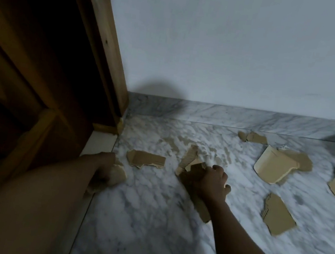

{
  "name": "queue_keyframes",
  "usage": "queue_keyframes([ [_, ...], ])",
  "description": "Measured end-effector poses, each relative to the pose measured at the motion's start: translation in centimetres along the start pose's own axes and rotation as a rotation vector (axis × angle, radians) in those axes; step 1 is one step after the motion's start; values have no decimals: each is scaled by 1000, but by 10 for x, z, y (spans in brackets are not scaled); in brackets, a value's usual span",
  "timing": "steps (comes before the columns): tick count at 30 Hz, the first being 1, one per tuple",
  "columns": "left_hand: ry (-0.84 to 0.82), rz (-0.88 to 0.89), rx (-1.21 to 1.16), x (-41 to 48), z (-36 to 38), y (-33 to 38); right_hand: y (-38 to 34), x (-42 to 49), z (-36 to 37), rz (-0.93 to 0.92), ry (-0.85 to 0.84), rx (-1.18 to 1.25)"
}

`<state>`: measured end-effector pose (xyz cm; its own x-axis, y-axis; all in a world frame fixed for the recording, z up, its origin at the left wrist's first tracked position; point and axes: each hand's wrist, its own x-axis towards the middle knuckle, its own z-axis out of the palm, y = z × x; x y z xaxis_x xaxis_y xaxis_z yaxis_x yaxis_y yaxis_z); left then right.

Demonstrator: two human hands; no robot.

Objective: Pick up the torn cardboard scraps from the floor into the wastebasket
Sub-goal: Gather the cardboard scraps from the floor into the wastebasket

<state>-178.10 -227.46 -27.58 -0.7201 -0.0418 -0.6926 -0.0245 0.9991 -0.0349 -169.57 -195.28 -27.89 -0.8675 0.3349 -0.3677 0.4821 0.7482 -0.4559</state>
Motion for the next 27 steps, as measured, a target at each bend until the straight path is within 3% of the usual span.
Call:
queue_keyframes([
  [3, 85, 55, -155, -8, -24, 27, 16, 6, 0, 102, -148, 18],
  [6, 174, 113, -331, -5, -31, 68, 20, -2, 13, 154, -120, -13],
  [8, 117, 164, -379, 4, -29, 89, 21, -4, 21, 192, -123, 1],
  [11, 22, 79, -467, 12, -26, 102, 22, -6, 22, 209, -120, 57],
  [16, 58, -39, -246, 10, -14, 88, 32, -10, 24, 218, -82, 248],
  [22, 113, -85, -5, 5, -14, 92, 37, -1, 28, 210, -198, 297],
  [27, 70, 2, 16, 12, -16, 95, 42, -4, 13, 183, -224, 501],
])
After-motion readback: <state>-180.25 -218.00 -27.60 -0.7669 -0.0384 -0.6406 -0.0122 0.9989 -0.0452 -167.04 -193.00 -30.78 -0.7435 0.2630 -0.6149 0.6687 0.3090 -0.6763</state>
